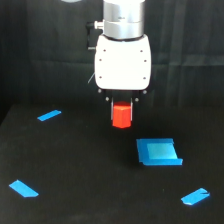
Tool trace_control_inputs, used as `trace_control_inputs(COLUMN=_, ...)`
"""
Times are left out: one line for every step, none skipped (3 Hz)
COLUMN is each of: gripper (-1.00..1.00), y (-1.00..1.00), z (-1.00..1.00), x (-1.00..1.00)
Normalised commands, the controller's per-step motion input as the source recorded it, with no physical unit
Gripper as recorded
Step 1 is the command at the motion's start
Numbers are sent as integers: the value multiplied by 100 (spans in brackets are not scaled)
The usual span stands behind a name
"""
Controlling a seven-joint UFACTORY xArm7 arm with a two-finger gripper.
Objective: Pick up the red object from the table
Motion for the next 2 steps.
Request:
trace_control_inputs(gripper=-98, y=-1, z=12, x=1)
trace_control_inputs(gripper=-100, y=4, z=15, x=4)
